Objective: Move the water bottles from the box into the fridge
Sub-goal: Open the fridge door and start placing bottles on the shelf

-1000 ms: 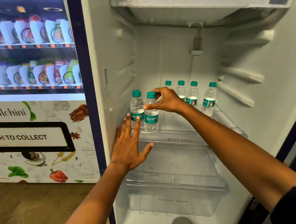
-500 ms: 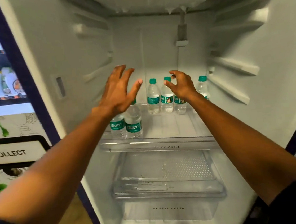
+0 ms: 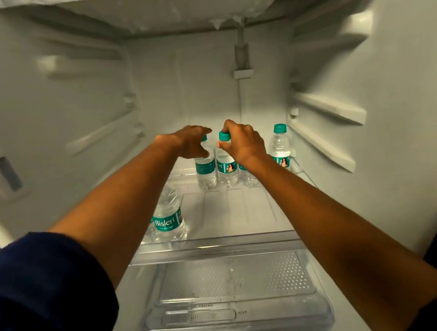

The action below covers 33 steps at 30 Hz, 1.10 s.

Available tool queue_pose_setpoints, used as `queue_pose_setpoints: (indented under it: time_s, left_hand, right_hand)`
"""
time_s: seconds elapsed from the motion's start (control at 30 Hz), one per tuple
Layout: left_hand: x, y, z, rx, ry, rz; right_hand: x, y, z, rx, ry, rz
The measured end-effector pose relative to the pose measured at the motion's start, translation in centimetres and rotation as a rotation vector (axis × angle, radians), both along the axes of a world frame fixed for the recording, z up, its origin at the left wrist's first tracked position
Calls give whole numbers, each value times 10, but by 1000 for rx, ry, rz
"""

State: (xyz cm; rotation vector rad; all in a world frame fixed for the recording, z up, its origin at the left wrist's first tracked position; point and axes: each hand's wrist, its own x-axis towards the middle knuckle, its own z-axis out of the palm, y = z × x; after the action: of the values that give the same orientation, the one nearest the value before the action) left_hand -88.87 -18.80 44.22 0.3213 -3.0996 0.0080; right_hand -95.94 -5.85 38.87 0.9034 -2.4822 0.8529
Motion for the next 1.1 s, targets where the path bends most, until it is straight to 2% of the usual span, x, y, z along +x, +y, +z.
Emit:
queue_pose_setpoints:
  time_s: [0.07, 0.23, 0.4, 0.6, 0.77, 1.1]
  left_hand:
    - [-9, 1, -5, -27, 8, -19]
    - [-6, 3, -8, -93, 167, -65]
    - [22, -1, 9, -116, 163, -123]
    - [58, 7, 42, -93, 176, -194]
    - [93, 24, 49, -25, 113, -254]
    - [136, 53, 27, 67, 70, -324]
  right_hand:
    - [3, 0, -2, -14, 23, -9]
    - [13, 3, -4, -83, 10, 11]
    - [25, 14, -7, -164, -81, 28]
    - [43, 33, 12, -163, -178, 63]
    - [66, 56, 35, -39, -327, 200]
    - [105, 80, 44, 62, -372, 374]
